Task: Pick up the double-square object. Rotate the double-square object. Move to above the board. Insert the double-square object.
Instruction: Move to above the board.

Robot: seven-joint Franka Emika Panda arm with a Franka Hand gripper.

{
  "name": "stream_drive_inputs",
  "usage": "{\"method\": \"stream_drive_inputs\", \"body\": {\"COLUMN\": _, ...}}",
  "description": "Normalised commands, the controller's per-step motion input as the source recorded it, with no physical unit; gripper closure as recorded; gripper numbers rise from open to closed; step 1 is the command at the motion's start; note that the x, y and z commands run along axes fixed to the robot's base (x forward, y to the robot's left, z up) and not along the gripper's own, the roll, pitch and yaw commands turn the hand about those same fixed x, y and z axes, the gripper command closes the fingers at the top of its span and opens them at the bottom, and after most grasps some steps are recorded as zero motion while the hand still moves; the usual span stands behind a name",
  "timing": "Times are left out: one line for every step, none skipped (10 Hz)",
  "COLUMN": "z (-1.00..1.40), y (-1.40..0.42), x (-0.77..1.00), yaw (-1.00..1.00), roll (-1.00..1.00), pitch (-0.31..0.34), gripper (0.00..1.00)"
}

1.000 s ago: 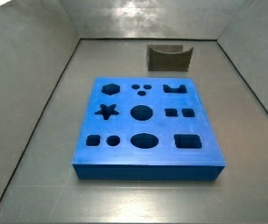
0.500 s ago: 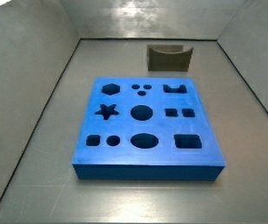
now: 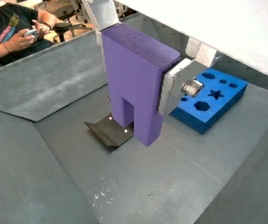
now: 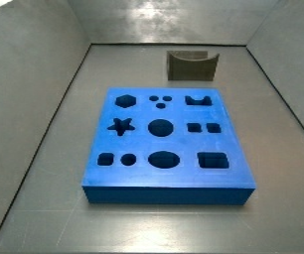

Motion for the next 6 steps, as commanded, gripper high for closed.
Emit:
{"method": "stream_drive_inputs", "body": {"z": 0.56, "y": 0.06, "x": -0.02, "yaw": -0.06, "roll": -0.04, "pitch": 0.073, "gripper": 1.0}}
{"method": "stream_drive_inputs", "body": {"z": 0.37, "y": 0.04, "x": -0.02, "yaw": -0.06, "roll": -0.04, "pitch": 0.074, "gripper": 1.0}}
{"method": "stream_drive_inputs", "body": {"z": 0.23, "y": 0.03, "x": -0.01, "yaw": -0.05, "roll": -0.04, "pitch": 0.077, "gripper": 1.0}}
{"method": "stream_drive_inputs", "body": {"z": -0.15, "y": -1.0, "x": 0.43, "yaw": -0.38, "roll": 0.16, "pitch": 1.0, "gripper": 1.0}}
{"method": "stream_drive_inputs", "body": {"z": -0.16, "y": -1.0, "x": 0.43, "yaw": -0.37, "roll": 0.18, "pitch": 1.0, "gripper": 1.0}}
{"method": "stream_drive_inputs", "body": {"z": -0.16, "y": -1.0, "x": 0.45, "yaw": -0.23, "roll": 0.19, "pitch": 0.928, "gripper": 1.0}}
